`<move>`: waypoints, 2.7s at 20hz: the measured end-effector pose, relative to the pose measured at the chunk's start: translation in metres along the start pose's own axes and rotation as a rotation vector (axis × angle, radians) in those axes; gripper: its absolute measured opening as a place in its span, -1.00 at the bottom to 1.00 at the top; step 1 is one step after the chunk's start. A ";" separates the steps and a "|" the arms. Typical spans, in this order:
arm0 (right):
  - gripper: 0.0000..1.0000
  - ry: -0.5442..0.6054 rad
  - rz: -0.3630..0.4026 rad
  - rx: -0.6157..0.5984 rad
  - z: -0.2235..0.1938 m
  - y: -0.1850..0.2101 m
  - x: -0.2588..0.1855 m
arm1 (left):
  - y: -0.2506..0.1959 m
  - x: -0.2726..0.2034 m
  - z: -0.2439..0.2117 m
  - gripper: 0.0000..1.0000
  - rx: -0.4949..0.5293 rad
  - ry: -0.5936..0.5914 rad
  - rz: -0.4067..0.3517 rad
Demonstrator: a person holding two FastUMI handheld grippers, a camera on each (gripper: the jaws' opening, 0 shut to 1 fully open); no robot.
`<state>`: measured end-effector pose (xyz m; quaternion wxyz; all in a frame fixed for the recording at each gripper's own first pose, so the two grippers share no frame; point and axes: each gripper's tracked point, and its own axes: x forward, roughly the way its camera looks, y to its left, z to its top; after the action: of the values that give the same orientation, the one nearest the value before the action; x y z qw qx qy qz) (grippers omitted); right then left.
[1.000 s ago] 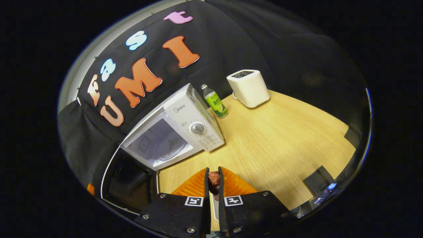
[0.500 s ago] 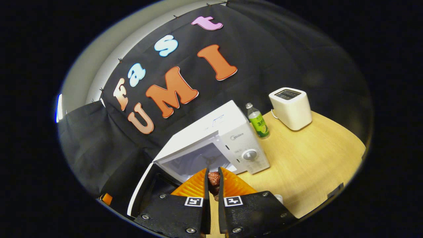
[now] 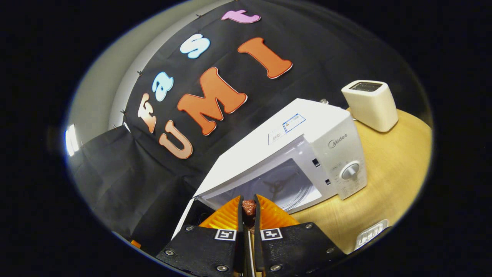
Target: Open the microwave oven with the left hand, put the food in, and close the microwave oven.
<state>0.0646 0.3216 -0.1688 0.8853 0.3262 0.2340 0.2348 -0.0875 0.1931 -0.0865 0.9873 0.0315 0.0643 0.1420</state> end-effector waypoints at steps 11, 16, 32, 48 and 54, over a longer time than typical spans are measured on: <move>-0.83 -0.090 -0.100 0.151 -0.031 -0.010 0.109 | 0.039 0.013 -0.002 0.92 0.016 0.042 0.033; -0.83 -0.135 -0.227 0.113 -0.035 -0.042 0.143 | 0.043 0.023 -0.003 1.00 0.036 0.055 0.009; 0.73 -0.094 -0.401 -0.171 -0.024 -0.088 0.139 | 0.032 0.037 -0.015 0.92 0.009 0.076 -0.024; 0.89 -0.063 -0.321 -0.522 0.010 -0.034 0.004 | -0.008 0.042 -0.030 1.00 0.002 0.054 -0.187; 0.89 -0.137 -0.299 -0.605 0.064 -0.012 -0.059 | -0.032 0.049 -0.041 0.92 -0.015 0.051 -0.264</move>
<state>0.0581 0.2503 -0.1184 0.9802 0.0259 0.1391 0.1386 -0.0377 0.1783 -0.1353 0.9956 0.0117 0.0920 0.0121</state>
